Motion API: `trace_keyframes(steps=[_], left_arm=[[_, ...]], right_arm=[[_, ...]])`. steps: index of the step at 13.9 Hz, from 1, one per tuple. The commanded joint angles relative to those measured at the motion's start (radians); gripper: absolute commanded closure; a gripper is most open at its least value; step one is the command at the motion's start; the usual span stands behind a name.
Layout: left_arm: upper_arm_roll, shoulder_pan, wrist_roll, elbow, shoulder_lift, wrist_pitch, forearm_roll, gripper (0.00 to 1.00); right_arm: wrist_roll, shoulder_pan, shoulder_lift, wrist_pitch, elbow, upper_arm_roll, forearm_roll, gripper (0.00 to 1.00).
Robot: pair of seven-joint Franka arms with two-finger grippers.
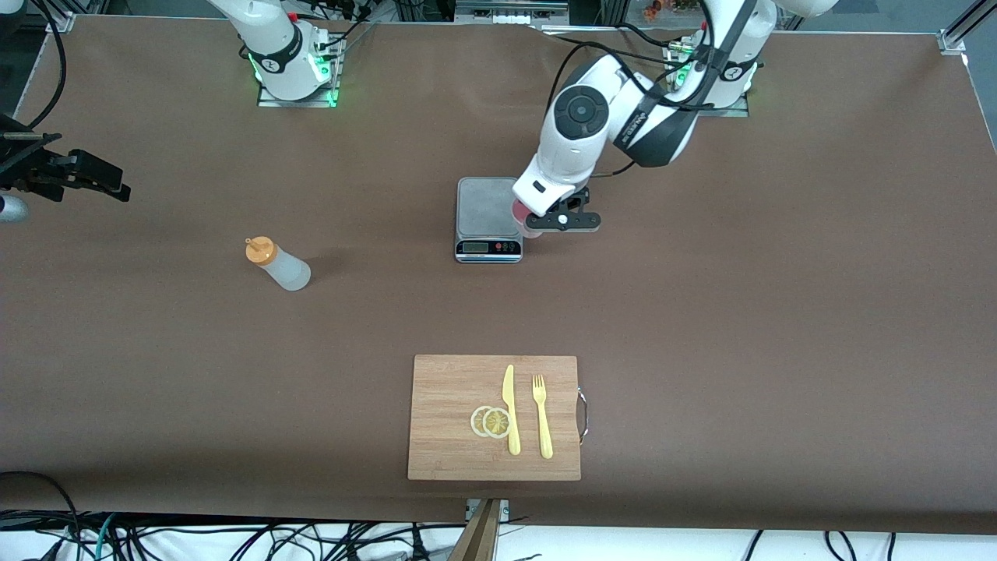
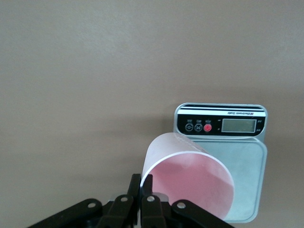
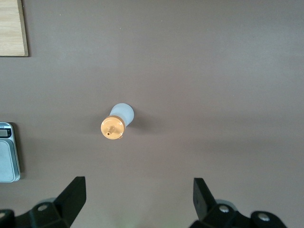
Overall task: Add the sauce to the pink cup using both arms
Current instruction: 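Carry the pink cup with the left gripper onto the silver scale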
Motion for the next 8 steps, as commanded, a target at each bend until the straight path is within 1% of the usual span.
trace_keyframes(steps=[1,5,8], left_arm=[[0.003,-0.032,-0.072,0.033,0.048,0.041,-0.046,1.00],[-0.038,-0.040,-0.152,0.033,0.071,0.086,-0.060,1.00],[-0.041,-0.055,-0.180,0.033,0.078,0.101,-0.062,1.00]], right_arm=[[0.009,-0.002,-0.003,-0.012,0.006,0.001,-0.003,0.00],[0.009,0.000,-0.003,-0.012,0.006,0.001,-0.003,0.00],[0.009,-0.002,-0.003,-0.013,0.006,0.001,-0.003,0.00]])
